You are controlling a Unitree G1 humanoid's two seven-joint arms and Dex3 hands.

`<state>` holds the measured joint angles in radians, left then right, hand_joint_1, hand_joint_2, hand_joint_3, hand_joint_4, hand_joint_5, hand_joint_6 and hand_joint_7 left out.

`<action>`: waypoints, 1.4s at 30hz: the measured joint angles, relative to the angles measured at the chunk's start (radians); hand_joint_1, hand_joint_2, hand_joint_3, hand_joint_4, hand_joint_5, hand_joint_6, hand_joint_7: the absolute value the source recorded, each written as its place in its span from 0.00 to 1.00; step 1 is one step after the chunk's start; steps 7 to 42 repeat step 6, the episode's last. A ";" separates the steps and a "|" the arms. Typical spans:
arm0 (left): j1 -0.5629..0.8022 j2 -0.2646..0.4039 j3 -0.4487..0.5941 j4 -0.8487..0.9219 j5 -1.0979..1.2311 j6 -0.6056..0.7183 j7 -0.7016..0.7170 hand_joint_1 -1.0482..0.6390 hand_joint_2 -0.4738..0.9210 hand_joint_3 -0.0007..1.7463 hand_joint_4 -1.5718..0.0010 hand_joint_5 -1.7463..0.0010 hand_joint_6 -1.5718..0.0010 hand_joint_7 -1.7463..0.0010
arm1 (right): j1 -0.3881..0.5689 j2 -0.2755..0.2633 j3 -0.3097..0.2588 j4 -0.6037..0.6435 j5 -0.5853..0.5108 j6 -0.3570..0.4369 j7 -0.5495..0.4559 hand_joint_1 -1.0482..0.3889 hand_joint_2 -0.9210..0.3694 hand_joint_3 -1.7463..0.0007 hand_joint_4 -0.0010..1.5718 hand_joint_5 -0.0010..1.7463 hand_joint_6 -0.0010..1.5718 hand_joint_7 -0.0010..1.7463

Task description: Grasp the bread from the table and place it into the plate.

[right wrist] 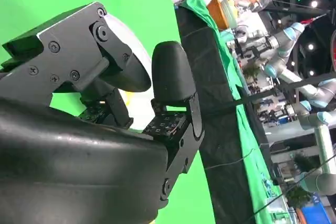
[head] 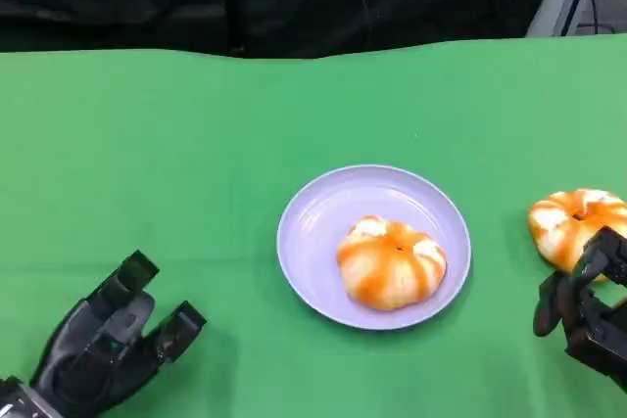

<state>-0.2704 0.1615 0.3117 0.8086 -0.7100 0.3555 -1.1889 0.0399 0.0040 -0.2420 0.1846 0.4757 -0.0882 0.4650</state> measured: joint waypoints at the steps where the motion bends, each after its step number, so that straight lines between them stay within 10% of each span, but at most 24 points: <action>1: 0.000 0.000 0.001 0.000 0.000 0.000 0.000 0.47 0.70 0.72 0.48 0.00 0.53 0.02 | 0.000 0.000 0.000 0.000 0.000 0.000 0.001 0.69 0.33 0.24 0.58 1.00 0.49 0.94; 42: 0.000 -0.001 0.002 0.000 0.000 0.000 -0.021 0.46 0.69 0.72 0.49 0.00 0.53 0.04 | 0.003 0.000 0.000 -0.001 0.000 0.000 0.001 0.69 0.33 0.24 0.58 1.00 0.49 0.94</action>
